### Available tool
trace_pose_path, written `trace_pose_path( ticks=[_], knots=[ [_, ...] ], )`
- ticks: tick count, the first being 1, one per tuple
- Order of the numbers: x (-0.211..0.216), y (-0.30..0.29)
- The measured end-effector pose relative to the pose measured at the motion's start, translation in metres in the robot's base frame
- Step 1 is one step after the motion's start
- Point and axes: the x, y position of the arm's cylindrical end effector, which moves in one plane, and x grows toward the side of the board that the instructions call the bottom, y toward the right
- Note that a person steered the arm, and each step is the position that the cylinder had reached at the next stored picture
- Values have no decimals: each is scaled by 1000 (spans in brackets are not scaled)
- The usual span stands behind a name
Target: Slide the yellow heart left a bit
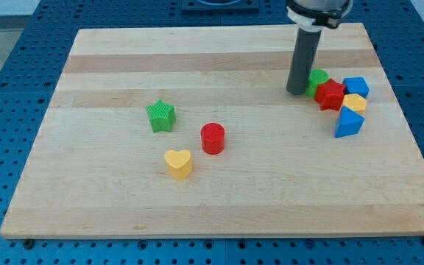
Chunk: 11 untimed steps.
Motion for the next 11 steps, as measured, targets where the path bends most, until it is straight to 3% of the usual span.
trace_pose_path(
  ticks=[2, 6, 8, 11],
  knots=[
    [7, -5],
    [149, -84],
    [156, -180],
    [123, -191]
  ],
)
